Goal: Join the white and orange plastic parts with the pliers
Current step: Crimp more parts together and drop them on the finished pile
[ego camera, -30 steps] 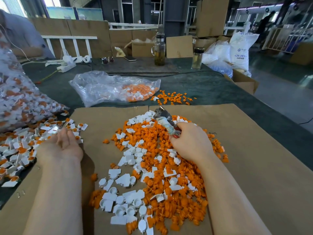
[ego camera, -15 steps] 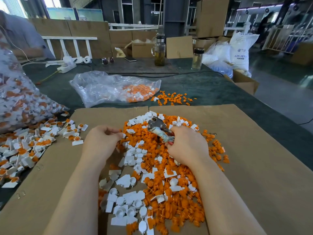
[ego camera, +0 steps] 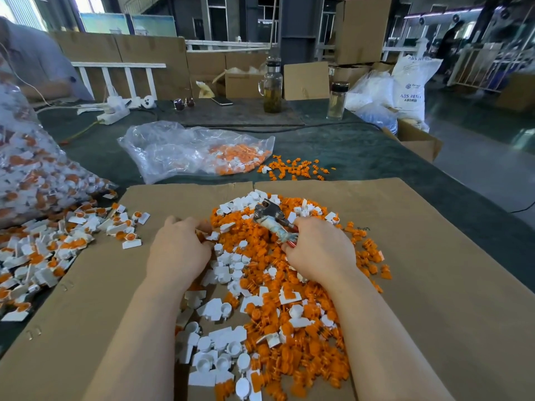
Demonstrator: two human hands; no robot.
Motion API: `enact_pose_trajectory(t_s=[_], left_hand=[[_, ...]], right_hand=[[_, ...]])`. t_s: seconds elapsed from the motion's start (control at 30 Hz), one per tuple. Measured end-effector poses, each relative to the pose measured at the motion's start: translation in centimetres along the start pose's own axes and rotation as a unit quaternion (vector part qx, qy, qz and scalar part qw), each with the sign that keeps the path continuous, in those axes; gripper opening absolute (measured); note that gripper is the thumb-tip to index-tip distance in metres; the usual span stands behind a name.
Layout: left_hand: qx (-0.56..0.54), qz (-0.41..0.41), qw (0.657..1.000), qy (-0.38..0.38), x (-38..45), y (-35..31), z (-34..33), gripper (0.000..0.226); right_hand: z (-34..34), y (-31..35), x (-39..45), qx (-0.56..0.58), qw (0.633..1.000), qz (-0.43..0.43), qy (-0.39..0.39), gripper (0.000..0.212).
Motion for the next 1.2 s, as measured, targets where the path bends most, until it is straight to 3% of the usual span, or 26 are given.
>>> enact_pose_trajectory(t_s=[0.3,0.6,0.8,1.0,1.2], left_hand=[[0.017,-0.026,0.998,-0.062,0.1,-0.4,0.7,0.023],[-0.044,-0.031,0.994,-0.094,0.2,-0.8,0.7,0.014],[-0.169,-0.019,0.977,-0.132,-0.1,-1.5,0.9,0.023],[-0.266,-0.023,0.955,-0.130,-0.7,-3.3,0.8,0.019],[-0.343,-0.003,0.931,-0.125,-1.0,-4.0,0.3,0.014]], right_hand=[[0.1,0.0,-0.1,0.004,1.000,-0.005,0.011,0.018],[0.0,0.0,-0.1,0.004,1.000,0.007,0.029,0.019],[-0.1,0.4,-0.1,0.017,0.999,0.021,0.032,0.041],[0.1,0.3,-0.3,-0.005,1.000,0.007,0.020,0.012],[0.7,0.2,-0.4,0.040,0.999,0.005,0.007,0.009]])
Point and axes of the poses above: each hand's wrist, its own x-axis towards the middle knuckle, its own z-axis out of the back of the hand, y = z × x, the point moved 7 cm from there along x, towards the middle knuckle, and after that the axes turned 13 degrees about -z, right-handed, at the moved point
